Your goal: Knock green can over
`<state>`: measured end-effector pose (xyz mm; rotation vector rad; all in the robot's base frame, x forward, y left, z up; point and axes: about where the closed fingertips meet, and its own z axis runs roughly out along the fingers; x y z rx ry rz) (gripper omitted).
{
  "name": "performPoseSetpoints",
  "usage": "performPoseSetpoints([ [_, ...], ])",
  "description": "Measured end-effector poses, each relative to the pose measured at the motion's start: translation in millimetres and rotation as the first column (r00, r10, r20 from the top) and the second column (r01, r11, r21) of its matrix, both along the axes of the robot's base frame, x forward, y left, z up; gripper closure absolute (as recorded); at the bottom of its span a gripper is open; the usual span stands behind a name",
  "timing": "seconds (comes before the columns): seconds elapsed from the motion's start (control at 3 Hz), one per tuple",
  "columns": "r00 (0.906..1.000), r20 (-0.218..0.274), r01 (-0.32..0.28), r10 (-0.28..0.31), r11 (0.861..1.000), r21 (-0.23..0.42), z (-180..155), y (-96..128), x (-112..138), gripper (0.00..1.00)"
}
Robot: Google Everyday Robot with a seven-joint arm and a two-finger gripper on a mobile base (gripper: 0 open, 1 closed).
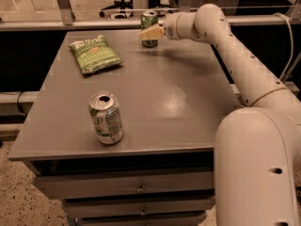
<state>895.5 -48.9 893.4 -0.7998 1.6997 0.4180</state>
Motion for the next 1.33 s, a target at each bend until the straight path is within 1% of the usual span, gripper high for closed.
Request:
performPoseSetpoints([
  [0.33,0.9997,-0.019,-0.012,0.014,0.995,0.099,1.6,4.2,4.0,0.38],
  [0.67,0.9986,-0.03,-0.04,0.045,0.987,0.157,6.2,7.7,0.5,0.61],
  [1.0,0.9964,-0.03,-0.072,0.079,0.979,0.191,14.6,1.5,-12.5,0.83],
  [1.33,0.993,-0.024,-0.109,0.116,0.973,0.202,25.6,-10.5,-33.2,1.0],
])
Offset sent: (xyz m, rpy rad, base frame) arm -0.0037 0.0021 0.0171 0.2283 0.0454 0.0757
